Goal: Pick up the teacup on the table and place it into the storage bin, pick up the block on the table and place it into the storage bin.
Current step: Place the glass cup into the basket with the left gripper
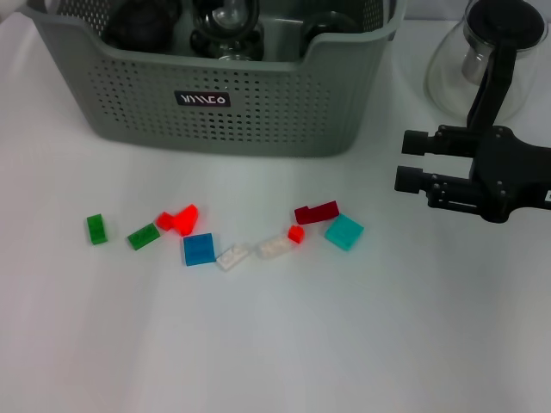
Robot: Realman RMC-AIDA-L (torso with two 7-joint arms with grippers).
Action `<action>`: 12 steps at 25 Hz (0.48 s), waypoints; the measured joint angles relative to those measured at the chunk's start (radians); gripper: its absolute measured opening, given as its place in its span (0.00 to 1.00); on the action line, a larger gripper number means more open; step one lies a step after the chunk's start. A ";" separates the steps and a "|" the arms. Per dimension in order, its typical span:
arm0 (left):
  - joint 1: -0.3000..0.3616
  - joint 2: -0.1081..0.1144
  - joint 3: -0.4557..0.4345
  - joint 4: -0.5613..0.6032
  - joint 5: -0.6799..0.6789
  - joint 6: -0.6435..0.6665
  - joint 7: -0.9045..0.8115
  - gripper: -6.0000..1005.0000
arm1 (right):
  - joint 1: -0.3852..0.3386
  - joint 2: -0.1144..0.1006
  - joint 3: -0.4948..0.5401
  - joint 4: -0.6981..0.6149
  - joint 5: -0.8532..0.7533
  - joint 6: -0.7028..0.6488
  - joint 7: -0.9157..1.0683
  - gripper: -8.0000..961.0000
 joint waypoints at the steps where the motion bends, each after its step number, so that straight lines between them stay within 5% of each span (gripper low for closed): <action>1: -0.001 0.000 0.000 -0.002 0.000 0.000 0.001 0.05 | 0.001 0.000 0.000 0.000 0.000 -0.001 0.000 0.64; 6: -0.012 0.008 -0.003 -0.024 0.001 0.001 -0.007 0.05 | 0.001 -0.001 0.000 0.000 0.000 -0.007 0.000 0.64; 12: -0.006 0.006 -0.007 -0.010 0.001 -0.001 -0.009 0.35 | 0.001 -0.002 0.000 0.000 -0.001 -0.008 0.000 0.64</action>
